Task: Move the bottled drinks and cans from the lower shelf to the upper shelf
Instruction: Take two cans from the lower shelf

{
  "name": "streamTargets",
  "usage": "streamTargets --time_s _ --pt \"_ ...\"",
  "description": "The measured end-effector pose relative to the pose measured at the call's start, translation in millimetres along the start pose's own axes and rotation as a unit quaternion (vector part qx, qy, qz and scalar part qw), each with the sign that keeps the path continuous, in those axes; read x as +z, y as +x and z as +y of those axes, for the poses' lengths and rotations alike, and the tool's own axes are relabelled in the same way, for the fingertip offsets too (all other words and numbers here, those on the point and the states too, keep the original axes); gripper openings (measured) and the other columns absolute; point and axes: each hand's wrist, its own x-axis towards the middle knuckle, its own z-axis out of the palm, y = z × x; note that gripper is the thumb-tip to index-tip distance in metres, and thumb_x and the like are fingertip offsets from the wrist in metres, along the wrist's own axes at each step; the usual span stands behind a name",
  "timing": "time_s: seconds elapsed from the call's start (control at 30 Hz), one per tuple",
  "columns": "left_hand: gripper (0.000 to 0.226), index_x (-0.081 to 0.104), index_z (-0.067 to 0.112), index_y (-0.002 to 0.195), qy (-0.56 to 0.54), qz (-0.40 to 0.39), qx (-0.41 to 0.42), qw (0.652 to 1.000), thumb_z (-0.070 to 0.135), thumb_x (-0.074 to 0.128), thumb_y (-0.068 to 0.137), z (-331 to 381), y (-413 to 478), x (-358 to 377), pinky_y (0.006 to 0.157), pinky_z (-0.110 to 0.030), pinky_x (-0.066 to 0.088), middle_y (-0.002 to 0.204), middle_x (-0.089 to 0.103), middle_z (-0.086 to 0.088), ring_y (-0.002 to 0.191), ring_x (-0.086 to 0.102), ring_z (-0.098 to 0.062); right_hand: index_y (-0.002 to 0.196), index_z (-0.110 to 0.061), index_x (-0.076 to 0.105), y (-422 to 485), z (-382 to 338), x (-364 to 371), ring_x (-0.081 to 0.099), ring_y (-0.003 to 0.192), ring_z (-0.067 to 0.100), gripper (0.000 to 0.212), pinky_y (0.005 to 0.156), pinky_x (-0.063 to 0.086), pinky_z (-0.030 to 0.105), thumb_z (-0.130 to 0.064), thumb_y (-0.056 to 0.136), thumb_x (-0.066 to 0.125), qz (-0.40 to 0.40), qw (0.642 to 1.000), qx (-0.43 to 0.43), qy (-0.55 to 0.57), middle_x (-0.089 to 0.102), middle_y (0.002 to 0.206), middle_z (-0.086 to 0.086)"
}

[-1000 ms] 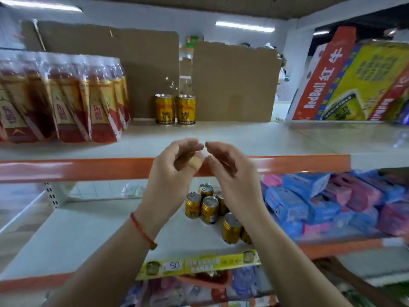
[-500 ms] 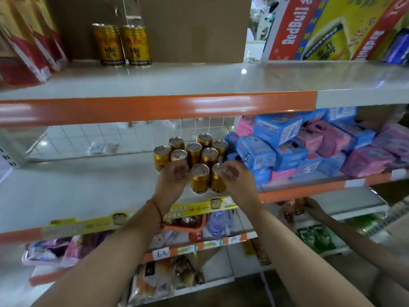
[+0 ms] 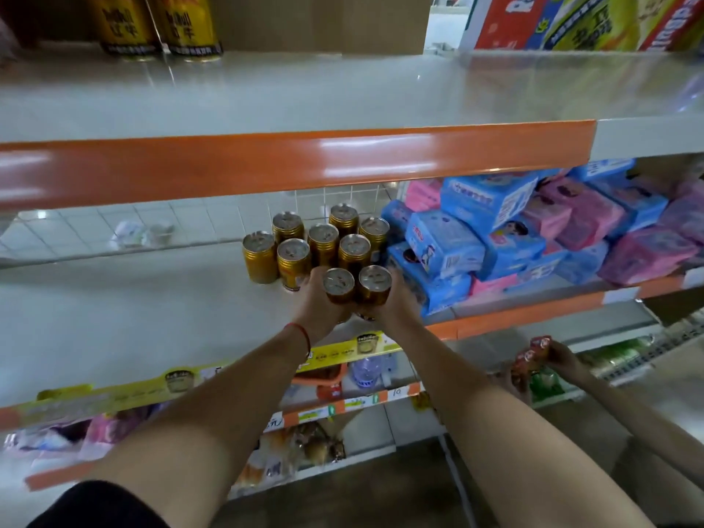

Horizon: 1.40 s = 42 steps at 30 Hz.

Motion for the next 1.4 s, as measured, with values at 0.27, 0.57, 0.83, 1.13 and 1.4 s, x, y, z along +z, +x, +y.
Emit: streamTargets --time_s 0.27,0.57,0.83,1.13,1.4 --pt "0.053 0.059 0.039 0.089 -0.020 0.016 0.054 0.998 0.024 0.089 0.048 -17.3 -5.7 -26.2 0.085 -0.044 0.056 0.105 0.066 -0.004 0.095 0.065 -0.025 0.120 -0.028 0.052 -4.6 -10.6 16.0 0.063 0.103 0.017 0.071 0.088 0.053 0.041 -0.034 0.057 0.084 -0.014 0.998 -0.035 0.055 0.068 0.110 -0.008" --pt "0.089 0.063 0.020 0.121 0.034 0.052 0.008 0.998 0.056 0.080 0.041 -73.2 -26.0 -108.9 0.088 -0.034 0.052 0.110 0.064 -0.011 0.098 0.062 -0.025 0.124 -0.022 0.052 -31.8 -55.5 64.0 0.060 0.107 0.018 0.071 0.082 0.045 0.028 -0.022 0.063 0.088 -0.101 0.986 -0.093 0.095 0.066 0.118 -0.002" --pt "0.080 0.053 0.012 0.133 0.032 0.027 0.000 0.999 0.018 0.091 0.062 -107.2 -44.5 -157.5 0.097 -0.041 0.051 0.123 0.059 -0.013 0.114 0.059 -0.029 0.133 -0.019 0.044 -45.0 -70.6 88.7 0.055 0.119 0.022 0.077 0.091 0.041 0.026 -0.022 0.069 0.087 -0.106 0.984 -0.112 0.087 0.061 0.127 0.002" --pt "0.063 0.055 0.019 0.132 0.051 -0.013 0.018 0.998 0.010 0.083 0.077 -104.4 -42.0 -181.2 0.083 -0.019 0.048 0.130 0.059 -0.004 0.115 0.060 -0.019 0.141 -0.024 0.040 -39.5 -67.4 79.2 0.049 0.126 0.020 0.088 0.104 0.044 0.037 -0.033 0.068 0.087 -0.147 0.978 -0.147 0.036 0.050 0.139 0.003" --pt "0.062 0.057 0.013 0.136 0.072 -0.032 0.027 0.996 0.018 0.082 0.079 -85.5 -39.8 -183.5 0.093 -0.024 0.041 0.129 0.058 -0.007 0.114 0.055 -0.015 0.142 -0.020 0.044 -29.8 -73.8 69.5 0.048 0.129 0.019 0.078 0.105 0.039 0.028 -0.015 0.074 0.082 -0.165 0.968 -0.188 -0.021 0.052 0.140 0.002"
